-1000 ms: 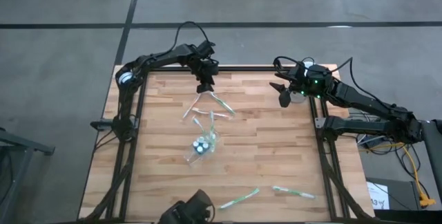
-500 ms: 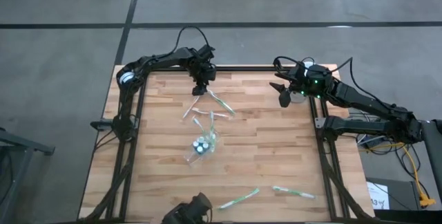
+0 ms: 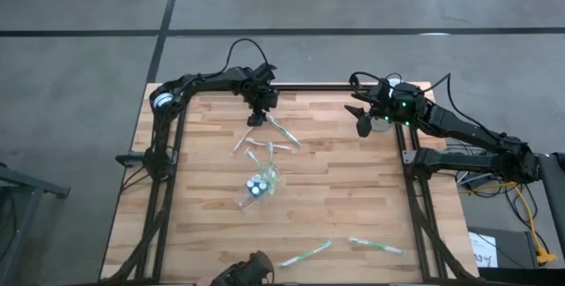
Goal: Pick & Place toothbrushing station
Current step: Put the green toothbrush into the transparent organizer
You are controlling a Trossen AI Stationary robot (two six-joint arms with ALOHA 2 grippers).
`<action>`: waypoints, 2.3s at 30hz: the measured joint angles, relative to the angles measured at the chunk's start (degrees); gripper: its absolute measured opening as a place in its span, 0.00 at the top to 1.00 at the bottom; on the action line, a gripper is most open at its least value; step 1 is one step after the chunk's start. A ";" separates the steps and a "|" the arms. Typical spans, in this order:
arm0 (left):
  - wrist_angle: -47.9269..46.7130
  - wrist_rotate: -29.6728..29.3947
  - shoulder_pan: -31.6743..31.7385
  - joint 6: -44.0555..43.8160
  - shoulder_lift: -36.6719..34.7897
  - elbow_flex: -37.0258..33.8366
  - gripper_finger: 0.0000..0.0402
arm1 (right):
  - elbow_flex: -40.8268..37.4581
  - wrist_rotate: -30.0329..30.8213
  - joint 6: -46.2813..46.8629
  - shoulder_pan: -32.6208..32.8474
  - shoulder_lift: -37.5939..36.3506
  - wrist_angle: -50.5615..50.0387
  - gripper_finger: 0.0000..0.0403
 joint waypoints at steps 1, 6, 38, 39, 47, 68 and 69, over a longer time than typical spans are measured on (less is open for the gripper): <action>0.00 0.02 -0.06 -0.08 0.00 0.00 0.49 | 0.00 0.01 0.00 0.00 0.00 0.00 0.45; 1.14 0.87 -0.22 -0.15 0.00 -0.02 0.49 | 0.00 0.01 0.00 0.00 0.00 0.00 0.45; 3.65 -0.32 -1.27 -1.29 0.02 -2.97 0.65 | -0.02 0.00 -0.01 0.00 0.00 -0.01 0.45; 3.63 -0.94 -1.26 -1.57 0.02 -2.97 0.67 | -0.02 0.01 0.00 0.01 0.00 -0.01 0.45; 3.45 -2.59 -1.32 -4.16 -0.06 -2.78 0.81 | -0.02 0.00 0.00 0.00 0.00 -0.02 0.45; -8.05 -15.84 -2.54 -9.42 -1.91 4.46 0.99 | -0.01 -0.01 0.00 0.00 0.00 -0.01 0.45; -9.54 -17.01 -2.75 -9.45 -2.25 5.25 0.99 | -0.01 -0.01 0.00 0.02 0.00 0.00 0.45</action>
